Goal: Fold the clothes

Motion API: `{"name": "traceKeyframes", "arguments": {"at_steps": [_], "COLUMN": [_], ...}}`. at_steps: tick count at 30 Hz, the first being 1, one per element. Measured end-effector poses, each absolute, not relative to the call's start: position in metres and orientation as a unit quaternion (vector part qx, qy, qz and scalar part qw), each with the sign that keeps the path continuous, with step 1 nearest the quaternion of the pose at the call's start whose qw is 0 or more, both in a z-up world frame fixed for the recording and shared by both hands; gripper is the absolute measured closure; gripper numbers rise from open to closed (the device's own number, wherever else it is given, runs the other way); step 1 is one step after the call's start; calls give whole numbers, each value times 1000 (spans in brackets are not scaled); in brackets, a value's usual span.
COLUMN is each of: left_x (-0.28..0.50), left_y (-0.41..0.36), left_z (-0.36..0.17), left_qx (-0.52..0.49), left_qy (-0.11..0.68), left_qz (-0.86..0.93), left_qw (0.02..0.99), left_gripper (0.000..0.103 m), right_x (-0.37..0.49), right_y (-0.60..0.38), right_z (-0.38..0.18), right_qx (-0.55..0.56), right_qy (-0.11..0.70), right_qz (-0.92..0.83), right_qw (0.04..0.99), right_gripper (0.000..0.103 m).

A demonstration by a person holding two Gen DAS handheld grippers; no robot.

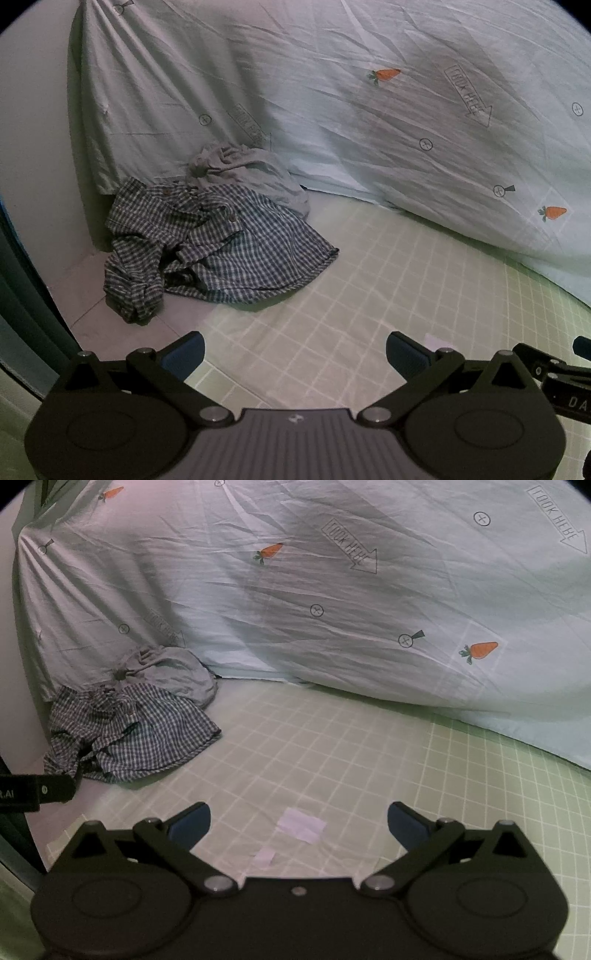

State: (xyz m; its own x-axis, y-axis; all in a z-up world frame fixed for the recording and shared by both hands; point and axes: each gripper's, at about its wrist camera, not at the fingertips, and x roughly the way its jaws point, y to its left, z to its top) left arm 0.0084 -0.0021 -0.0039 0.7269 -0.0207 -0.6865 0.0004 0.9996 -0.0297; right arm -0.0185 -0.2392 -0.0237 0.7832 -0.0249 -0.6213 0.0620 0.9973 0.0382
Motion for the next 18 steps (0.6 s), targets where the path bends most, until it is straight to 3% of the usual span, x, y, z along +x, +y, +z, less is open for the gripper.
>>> {"name": "traceKeyframes", "arguments": {"at_steps": [18], "left_x": [18], "left_y": [-6], "left_z": [-8], "left_qx": [-14], "left_qy": [377], "left_qz": [-11], "left_qw": [926], "left_gripper": [0], "right_x": [-15], "right_y": [-242], "right_z": [-26], "right_qx": [29], "right_qy": [329], "right_qz": [-34], "right_qw": [943], "right_gripper": [0]}}
